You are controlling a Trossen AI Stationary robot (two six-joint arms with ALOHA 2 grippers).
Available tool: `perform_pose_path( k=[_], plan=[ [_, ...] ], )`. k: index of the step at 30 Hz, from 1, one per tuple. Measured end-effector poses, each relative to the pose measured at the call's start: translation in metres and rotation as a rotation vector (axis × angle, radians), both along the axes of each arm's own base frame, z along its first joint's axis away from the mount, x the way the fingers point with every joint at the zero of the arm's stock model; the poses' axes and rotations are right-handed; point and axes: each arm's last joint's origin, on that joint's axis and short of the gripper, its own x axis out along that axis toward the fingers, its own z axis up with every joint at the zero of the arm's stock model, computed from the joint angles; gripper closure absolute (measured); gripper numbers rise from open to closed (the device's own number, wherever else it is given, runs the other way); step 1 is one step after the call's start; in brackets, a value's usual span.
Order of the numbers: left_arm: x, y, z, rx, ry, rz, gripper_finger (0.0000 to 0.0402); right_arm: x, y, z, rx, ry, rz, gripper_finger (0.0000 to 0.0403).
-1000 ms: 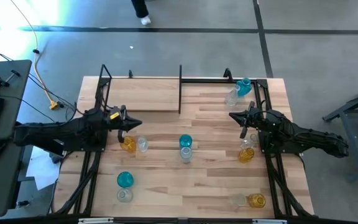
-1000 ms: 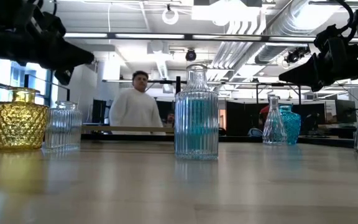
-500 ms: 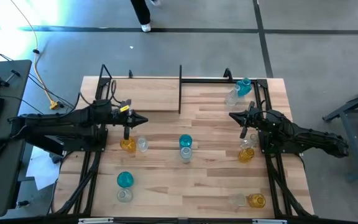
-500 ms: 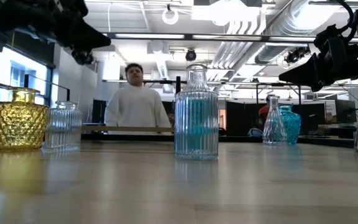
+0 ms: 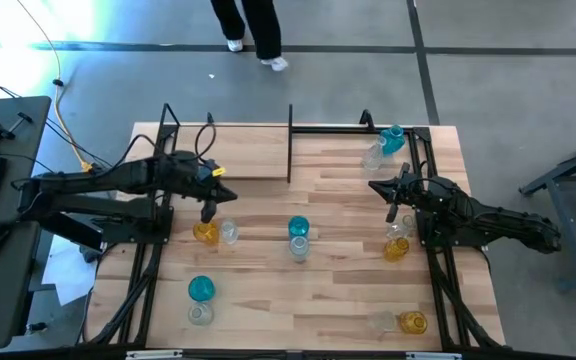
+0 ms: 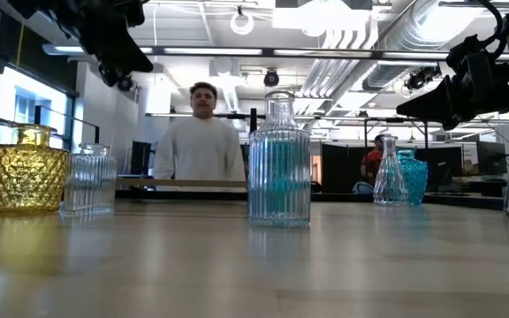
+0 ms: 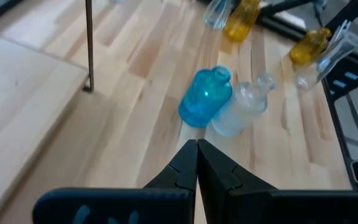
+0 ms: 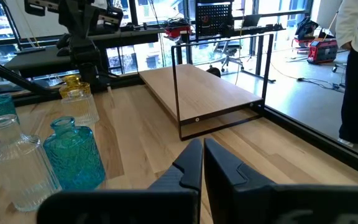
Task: Sort vases onto shelf
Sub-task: Put the yellow vase on the shelf
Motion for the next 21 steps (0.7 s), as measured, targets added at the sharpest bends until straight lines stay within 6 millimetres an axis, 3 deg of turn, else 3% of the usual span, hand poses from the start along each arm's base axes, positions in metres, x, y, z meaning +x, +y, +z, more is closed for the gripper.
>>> perform_pose_path(
  k=[21],
  plan=[
    [0.024, 0.001, 0.010, -0.161, 0.319, -0.068, 0.0401, 0.000, 0.000, 0.000, 0.000, 0.000, 0.000, 0.0402]
  ],
)
